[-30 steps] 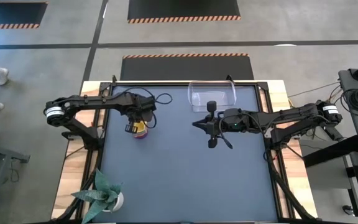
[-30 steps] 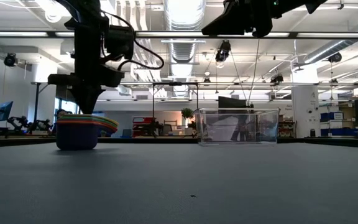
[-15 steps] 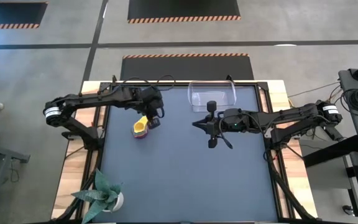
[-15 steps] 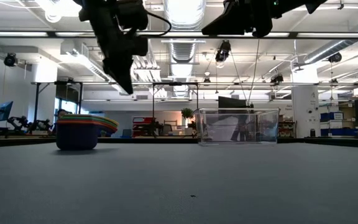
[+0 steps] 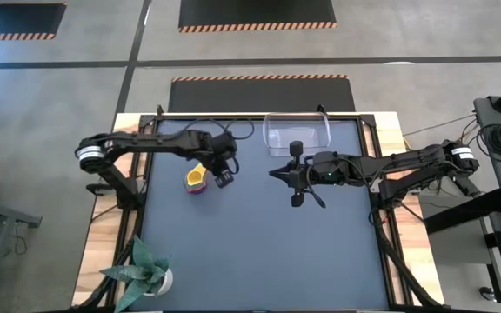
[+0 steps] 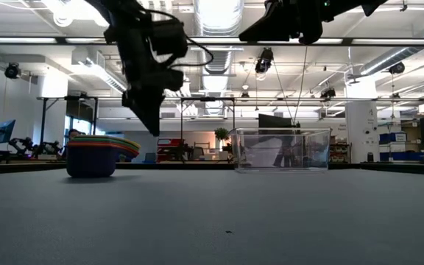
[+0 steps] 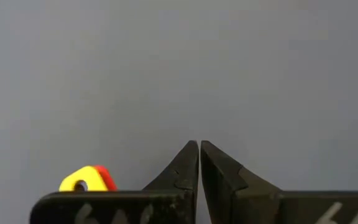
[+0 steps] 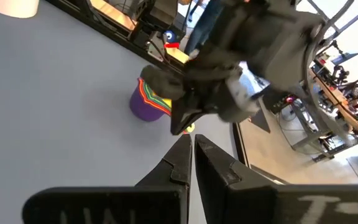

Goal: Nest measuring cups in basket
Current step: Stack the yellow measuring cup on top of the blue measuring cup

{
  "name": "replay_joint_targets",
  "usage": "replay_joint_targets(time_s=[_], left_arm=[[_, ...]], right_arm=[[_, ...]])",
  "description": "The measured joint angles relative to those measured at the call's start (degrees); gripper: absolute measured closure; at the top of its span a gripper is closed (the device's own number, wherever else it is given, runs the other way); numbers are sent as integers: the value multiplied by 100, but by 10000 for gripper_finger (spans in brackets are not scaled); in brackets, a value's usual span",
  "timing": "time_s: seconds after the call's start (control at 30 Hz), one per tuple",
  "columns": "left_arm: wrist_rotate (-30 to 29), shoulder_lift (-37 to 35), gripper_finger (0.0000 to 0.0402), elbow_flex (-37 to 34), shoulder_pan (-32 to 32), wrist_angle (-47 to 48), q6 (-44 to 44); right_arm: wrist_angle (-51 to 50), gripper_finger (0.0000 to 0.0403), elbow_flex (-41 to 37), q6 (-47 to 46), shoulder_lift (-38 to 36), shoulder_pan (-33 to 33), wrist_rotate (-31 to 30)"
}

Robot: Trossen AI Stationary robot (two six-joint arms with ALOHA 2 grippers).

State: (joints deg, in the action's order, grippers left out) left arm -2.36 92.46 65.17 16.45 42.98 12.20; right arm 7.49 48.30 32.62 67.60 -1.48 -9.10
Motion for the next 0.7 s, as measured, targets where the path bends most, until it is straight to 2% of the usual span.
replay_joint_targets(time_s=[0.07,0.27,0.5,0.7], left_arm=[[-32,132,402,0,9,3,49],[-688,318,402,-2,22,227,86],[-780,324,402,-2,47,314,70],[-1137,324,402,-7,57,604,55]], right_arm=[[1,394,-1,1,0,0,0],[0,394,0,0,-1,0,0],[1,394,0,0,-1,0,0],[1,394,0,0,-1,0,0]])
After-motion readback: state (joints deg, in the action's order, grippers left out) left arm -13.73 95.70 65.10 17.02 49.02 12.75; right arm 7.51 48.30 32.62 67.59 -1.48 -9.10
